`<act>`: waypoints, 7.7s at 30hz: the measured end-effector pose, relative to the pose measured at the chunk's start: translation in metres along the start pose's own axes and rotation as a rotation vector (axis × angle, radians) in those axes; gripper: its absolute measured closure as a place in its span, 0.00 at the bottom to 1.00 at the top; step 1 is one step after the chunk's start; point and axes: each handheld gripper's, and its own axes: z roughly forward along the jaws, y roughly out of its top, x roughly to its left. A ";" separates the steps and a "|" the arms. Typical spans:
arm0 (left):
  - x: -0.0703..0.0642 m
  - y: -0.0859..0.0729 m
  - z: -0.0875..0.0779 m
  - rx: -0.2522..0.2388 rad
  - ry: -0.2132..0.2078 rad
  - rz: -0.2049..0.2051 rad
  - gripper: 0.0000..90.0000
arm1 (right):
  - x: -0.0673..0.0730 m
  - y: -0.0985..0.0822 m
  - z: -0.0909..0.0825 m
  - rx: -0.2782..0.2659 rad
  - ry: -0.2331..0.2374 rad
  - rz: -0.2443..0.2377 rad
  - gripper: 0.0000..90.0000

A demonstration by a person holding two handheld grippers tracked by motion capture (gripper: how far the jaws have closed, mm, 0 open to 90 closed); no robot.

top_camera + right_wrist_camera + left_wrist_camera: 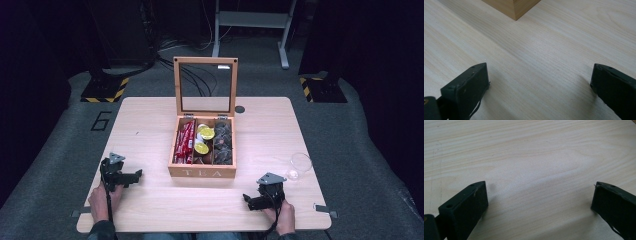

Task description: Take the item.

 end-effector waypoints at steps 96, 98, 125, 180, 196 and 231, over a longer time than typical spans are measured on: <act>0.000 0.000 0.000 0.004 -0.001 0.004 0.00 | 0.021 0.160 -0.006 -0.009 0.129 -0.128 0.04; 0.000 0.000 0.000 0.004 -0.002 0.002 0.00 | 0.020 0.163 0.004 0.006 0.132 -0.113 0.08; 0.000 0.000 0.000 0.004 -0.002 0.002 0.00 | 0.026 0.167 0.056 0.166 0.070 -0.081 0.65; 0.000 0.000 0.000 0.004 -0.003 0.003 0.00 | 0.022 0.179 -0.021 -0.020 0.045 -0.167 0.89; 0.001 0.000 0.000 0.004 -0.001 0.005 0.00 | 0.008 0.176 -0.054 -0.048 -0.010 -0.131 0.89; 0.000 0.000 0.000 0.003 -0.001 0.005 0.00 | -0.033 0.154 -0.105 -0.088 -0.144 -0.049 0.90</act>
